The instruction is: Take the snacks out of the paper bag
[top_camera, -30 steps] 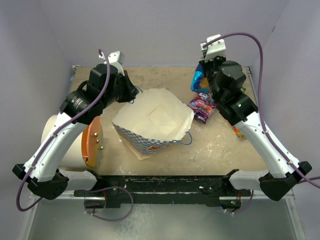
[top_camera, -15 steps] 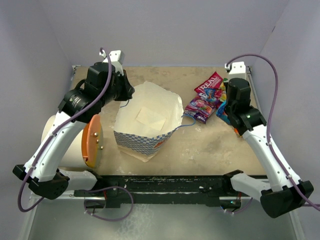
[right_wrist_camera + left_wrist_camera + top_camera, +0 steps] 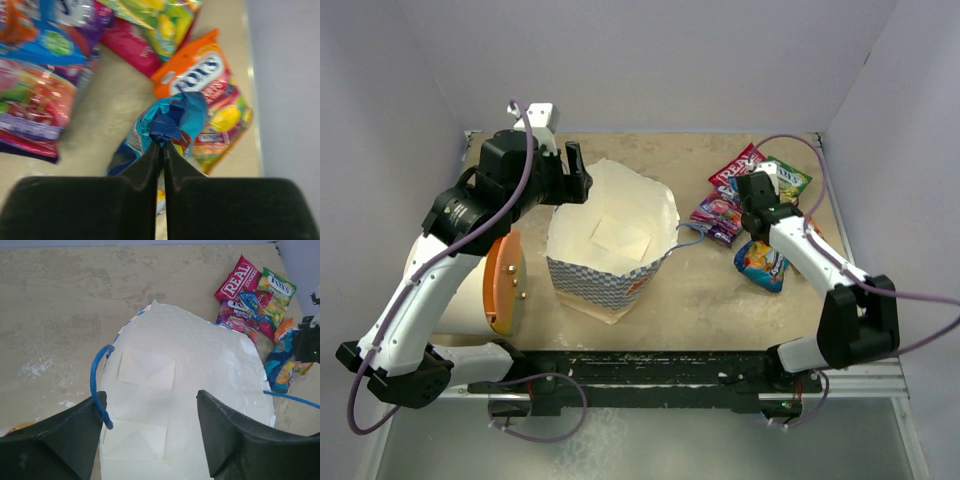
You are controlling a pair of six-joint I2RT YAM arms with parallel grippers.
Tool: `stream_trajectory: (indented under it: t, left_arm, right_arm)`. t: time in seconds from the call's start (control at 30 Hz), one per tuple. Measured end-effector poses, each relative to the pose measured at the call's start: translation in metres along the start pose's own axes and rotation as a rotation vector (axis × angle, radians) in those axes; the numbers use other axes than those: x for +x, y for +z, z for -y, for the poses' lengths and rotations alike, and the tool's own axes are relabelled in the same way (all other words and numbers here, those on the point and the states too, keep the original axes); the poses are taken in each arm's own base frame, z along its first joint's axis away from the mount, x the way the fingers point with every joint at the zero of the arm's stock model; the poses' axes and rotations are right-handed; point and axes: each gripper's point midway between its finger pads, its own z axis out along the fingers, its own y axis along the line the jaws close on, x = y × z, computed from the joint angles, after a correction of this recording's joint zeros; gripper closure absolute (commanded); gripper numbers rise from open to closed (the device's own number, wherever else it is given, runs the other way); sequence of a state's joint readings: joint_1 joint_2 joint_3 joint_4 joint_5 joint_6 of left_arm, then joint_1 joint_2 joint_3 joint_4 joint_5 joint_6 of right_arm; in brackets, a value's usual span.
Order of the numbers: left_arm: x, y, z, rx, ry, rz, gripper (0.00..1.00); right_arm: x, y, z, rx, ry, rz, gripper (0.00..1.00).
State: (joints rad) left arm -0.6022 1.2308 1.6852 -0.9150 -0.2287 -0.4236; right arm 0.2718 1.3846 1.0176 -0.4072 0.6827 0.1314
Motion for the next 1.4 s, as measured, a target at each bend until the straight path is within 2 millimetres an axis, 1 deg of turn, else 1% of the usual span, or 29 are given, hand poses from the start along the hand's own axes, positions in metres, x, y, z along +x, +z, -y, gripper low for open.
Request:
stream_trajectory:
  t: [0.03, 0.07, 0.1, 0.13, 0.17, 0.3, 0.37, 0.43, 0.53, 0.7, 0.87, 0.93, 1.07, 1.17, 1.3, 1.4]
  left_arm:
    - [-0.003, -0.003, -0.001, -0.006, -0.002, 0.009, 0.11]
    - [-0.007, -0.007, -0.002, -0.011, -0.003, 0.019, 0.05]
    - [-0.01, -0.01, -0.003, -0.014, -0.005, 0.027, 0.02]
    - [-0.014, -0.013, -0.003, -0.018, -0.007, 0.037, 0.0]
    - [-0.019, -0.017, -0.004, -0.023, -0.01, 0.05, 0.01]
    - [-0.033, -0.032, -0.008, -0.035, -0.023, 0.098, 0.01]
    - [-0.038, -0.04, -0.011, -0.041, -0.029, 0.119, 0.01]
    - [-0.04, -0.046, -0.014, -0.05, -0.032, 0.131, 0.01]
    - [-0.041, -0.055, -0.019, -0.066, -0.035, 0.144, 0.01]
    - [-0.048, -0.065, -0.025, -0.087, -0.045, 0.173, 0.01]
    - [-0.053, -0.08, -0.032, -0.109, -0.079, 0.213, 0.01]
    - [-0.056, -0.091, -0.037, -0.122, -0.107, 0.238, 0.01]
    - [-0.063, -0.115, -0.043, -0.112, -0.146, 0.296, 0.01]
    - [-0.071, -0.132, -0.043, -0.079, -0.163, 0.35, 0.01]
    - [-0.085, -0.161, -0.038, -0.002, -0.183, 0.441, 0.01]
    - [-0.091, -0.179, -0.037, 0.042, -0.197, 0.495, 0.01]
  right_arm:
    - [-0.001, 0.007, -0.012, -0.03, 0.014, -0.012, 0.68]
    - [-0.004, 0.01, -0.019, -0.05, 0.029, -0.016, 0.6]
    - [-0.009, 0.011, -0.026, -0.069, 0.041, -0.019, 0.53]
    - [-0.014, 0.012, -0.029, -0.08, 0.061, -0.014, 0.47]
    - [-0.025, 0.01, -0.032, -0.096, 0.084, -0.001, 0.42]
    - [-0.061, -0.007, -0.028, -0.133, 0.174, 0.065, 0.2]
    - [-0.07, -0.019, -0.021, -0.147, 0.212, 0.095, 0.02]
    - [-0.074, -0.033, -0.013, -0.163, 0.238, 0.113, 0.01]
    - [-0.085, -0.062, 0.001, -0.207, 0.268, 0.143, 0.0]
    - [-0.111, -0.121, 0.019, -0.355, 0.332, 0.221, 0.0]
    - [-0.117, -0.186, 0.038, -0.52, 0.413, 0.33, 0.0]
    - [-0.124, -0.215, 0.05, -0.581, 0.443, 0.394, 0.0]
    - [-0.147, -0.277, 0.074, -0.709, 0.491, 0.534, 0.01]
    - [-0.158, -0.315, 0.087, -0.793, 0.511, 0.62, 0.01]
    - [-0.161, -0.357, 0.102, -0.891, 0.533, 0.706, 0.01]
    - [-0.157, -0.374, 0.109, -0.929, 0.553, 0.74, 0.0]
